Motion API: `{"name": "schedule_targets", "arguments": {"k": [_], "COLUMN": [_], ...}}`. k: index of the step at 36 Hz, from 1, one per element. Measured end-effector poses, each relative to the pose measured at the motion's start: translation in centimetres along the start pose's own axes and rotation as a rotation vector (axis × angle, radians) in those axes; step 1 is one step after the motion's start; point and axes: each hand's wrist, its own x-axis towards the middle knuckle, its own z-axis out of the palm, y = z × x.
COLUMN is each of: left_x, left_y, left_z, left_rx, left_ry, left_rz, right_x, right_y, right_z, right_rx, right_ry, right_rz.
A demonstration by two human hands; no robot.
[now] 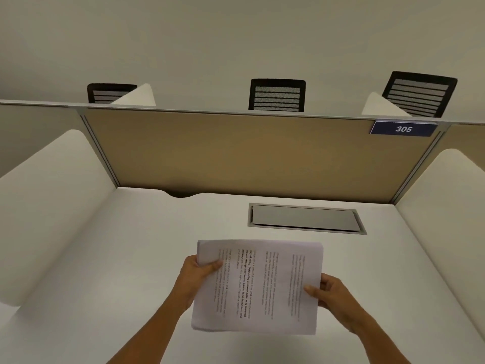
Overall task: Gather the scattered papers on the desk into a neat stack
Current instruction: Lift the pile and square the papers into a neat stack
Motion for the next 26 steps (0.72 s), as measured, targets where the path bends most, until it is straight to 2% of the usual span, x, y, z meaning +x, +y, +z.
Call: {"name": "schedule_targets", "arguments": {"k": [4, 12, 18, 26], "left_x": [0.0, -0.4, -0.7, -0.9], "left_y": [-1.4, -4.5, -5.7, -7.4], "left_z": [-0.4, -0.6, -1.2, -1.6], "left_rx": [0.098, 0.163, 0.142, 0.144], "left_ry": [0.083, 0.114, 0.12, 0.115], "left_rz": [0.005, -0.019, -0.039, -0.091], "right_x": [0.7, 0.7, 0.4, 0.8], "right_y": [2.7, 5.5, 5.8, 7.5], "right_z": [1.2, 2.8, 3.5, 4.2], "right_rx": [0.016, -0.086, -0.134, -0.161], "right_ry": [0.153, 0.207, 0.314, 0.286], "right_rz": [-0.016, 0.05, 0.056, 0.084]}}
